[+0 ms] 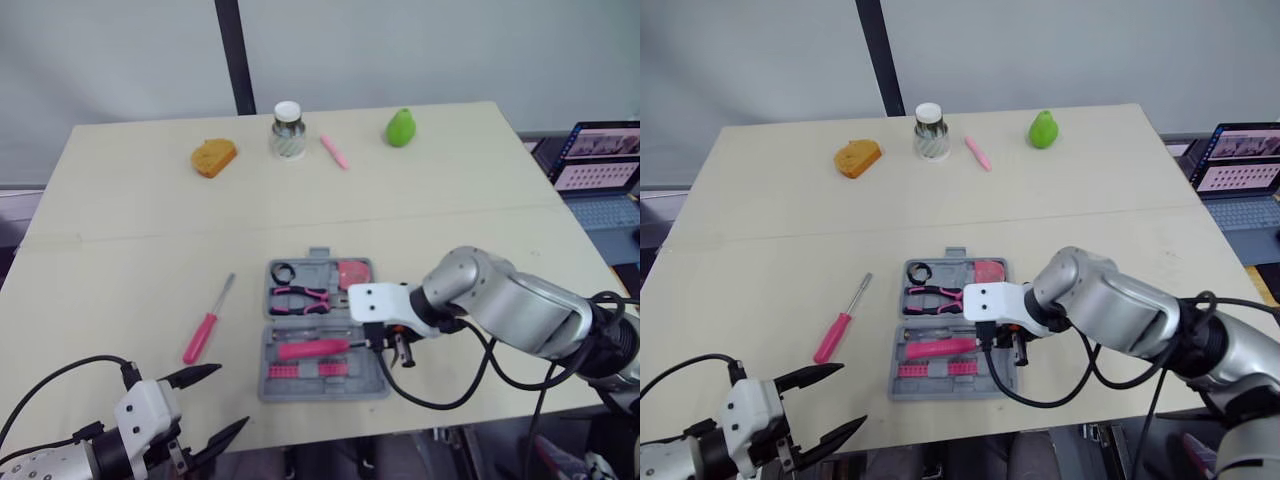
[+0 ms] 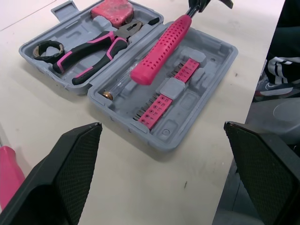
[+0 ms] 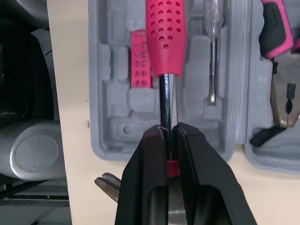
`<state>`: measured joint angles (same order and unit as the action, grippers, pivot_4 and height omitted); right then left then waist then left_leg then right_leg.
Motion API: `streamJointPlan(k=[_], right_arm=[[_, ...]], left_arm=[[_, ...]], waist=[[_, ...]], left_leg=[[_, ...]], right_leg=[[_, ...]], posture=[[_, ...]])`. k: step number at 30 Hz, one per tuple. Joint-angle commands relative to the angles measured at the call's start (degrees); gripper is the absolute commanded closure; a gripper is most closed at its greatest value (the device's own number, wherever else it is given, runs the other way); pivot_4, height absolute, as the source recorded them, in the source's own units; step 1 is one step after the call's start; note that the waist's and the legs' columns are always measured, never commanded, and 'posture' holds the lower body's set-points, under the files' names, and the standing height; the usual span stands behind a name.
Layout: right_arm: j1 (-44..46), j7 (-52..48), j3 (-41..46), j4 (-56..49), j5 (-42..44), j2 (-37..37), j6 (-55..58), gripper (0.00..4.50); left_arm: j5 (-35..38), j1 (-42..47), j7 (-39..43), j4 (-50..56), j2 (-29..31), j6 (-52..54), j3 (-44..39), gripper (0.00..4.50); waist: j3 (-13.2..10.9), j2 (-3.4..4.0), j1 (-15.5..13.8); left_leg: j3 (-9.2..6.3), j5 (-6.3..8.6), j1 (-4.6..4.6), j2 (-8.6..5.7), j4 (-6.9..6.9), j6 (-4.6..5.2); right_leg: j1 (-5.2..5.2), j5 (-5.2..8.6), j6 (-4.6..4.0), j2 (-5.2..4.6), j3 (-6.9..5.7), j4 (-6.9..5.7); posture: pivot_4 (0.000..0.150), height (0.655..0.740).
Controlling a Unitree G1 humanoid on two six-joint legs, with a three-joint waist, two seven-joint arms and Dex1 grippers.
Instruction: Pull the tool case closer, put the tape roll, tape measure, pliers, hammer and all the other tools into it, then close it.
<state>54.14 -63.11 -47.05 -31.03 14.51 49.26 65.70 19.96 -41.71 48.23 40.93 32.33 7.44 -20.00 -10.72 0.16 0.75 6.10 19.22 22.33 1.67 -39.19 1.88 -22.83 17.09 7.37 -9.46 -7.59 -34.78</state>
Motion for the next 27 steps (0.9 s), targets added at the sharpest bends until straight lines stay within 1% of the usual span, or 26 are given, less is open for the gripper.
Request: streamJointPlan(k=[1,11,15,27], right_arm=[[1.16,0.57,-0.12,-0.54,-1.20,-0.26,1.04,4.48],[1.16,2.82,-2.06,1.33,-3.47,-3.14,2.75,4.48],[1.03,4.33,-2.19,1.38,-3.43,-5.59,4.83,4.48],[-0.51,7.16,-3.45,0.47,-2.83,-7.51,7.09,4.48]], left_arm=[[0.11,0.06,-0.81,1.98,0.08,-0.18,0.48,0.00],[-0.01,1.05,-1.48,1.75,0.73,0.25,0.96,0.00],[-0.27,1.04,-1.49,1.81,0.80,0.25,1.16,0.00],[-0.56,1.19,-1.59,1.50,0.60,-0.10,1.24,0.00]], waist=[[0.00,0.00,0.04],[0.00,0.00,0.85],[0.00,0.00,0.98],[0.00,-0.01,0.89]], left_leg=[[0.00,0.01,0.00,0.00,0.00,0.01],[0.01,0.02,0.00,-0.01,0.00,0.02],[0.02,0.03,0.00,0.01,0.00,0.00],[0.02,0.04,0.00,0.00,-0.01,0.01]], right_leg=[[0.00,0.00,0.00,0.00,0.00,0.00],[0.00,0.00,0.00,0.00,-0.02,-0.03],[0.00,0.00,0.00,0.02,-0.02,-0.21],[0.00,0.00,0.00,0.01,-0.02,-0.21]], posture=[[0.150,0.7400],[0.150,0.7400],[0.150,0.7400],[0.150,0.7400]])
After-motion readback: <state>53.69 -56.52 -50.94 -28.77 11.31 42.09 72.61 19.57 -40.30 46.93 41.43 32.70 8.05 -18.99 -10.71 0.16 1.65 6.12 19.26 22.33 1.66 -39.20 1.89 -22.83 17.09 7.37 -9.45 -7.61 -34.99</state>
